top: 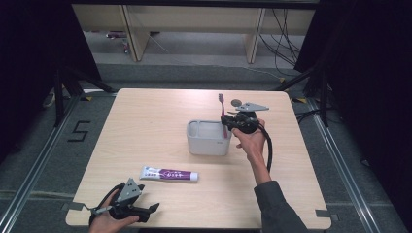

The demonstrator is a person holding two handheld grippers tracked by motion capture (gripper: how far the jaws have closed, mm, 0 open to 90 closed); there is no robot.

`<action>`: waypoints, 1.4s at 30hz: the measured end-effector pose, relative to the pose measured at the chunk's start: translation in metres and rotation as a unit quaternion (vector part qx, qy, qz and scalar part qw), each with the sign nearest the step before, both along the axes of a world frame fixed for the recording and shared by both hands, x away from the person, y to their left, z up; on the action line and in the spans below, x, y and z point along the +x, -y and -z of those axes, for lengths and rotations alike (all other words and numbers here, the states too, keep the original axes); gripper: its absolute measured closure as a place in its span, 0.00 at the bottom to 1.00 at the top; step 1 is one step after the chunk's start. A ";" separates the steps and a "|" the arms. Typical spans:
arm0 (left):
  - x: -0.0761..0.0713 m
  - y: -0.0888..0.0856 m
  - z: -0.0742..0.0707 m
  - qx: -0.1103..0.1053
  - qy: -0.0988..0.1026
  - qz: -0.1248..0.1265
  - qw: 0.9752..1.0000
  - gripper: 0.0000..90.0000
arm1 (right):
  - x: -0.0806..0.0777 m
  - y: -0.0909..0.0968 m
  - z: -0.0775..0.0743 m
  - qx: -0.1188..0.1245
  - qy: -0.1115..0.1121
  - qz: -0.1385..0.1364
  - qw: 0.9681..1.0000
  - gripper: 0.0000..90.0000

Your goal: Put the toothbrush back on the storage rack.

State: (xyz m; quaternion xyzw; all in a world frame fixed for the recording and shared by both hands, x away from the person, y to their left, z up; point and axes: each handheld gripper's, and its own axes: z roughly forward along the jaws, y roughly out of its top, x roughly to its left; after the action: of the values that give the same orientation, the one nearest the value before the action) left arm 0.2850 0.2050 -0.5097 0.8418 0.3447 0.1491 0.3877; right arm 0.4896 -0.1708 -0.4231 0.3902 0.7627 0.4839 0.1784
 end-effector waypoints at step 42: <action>0.000 0.001 0.001 -0.004 -0.002 -0.009 1.000 0.18 | -0.022 0.017 -0.012 -0.024 0.018 0.004 1.000 0.66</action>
State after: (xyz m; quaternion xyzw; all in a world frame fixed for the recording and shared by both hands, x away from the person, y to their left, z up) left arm 0.2851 0.2043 -0.5103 0.8374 0.3536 0.1496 0.3891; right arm 0.4677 -0.1880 -0.4115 0.3800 0.7690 0.4720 0.2035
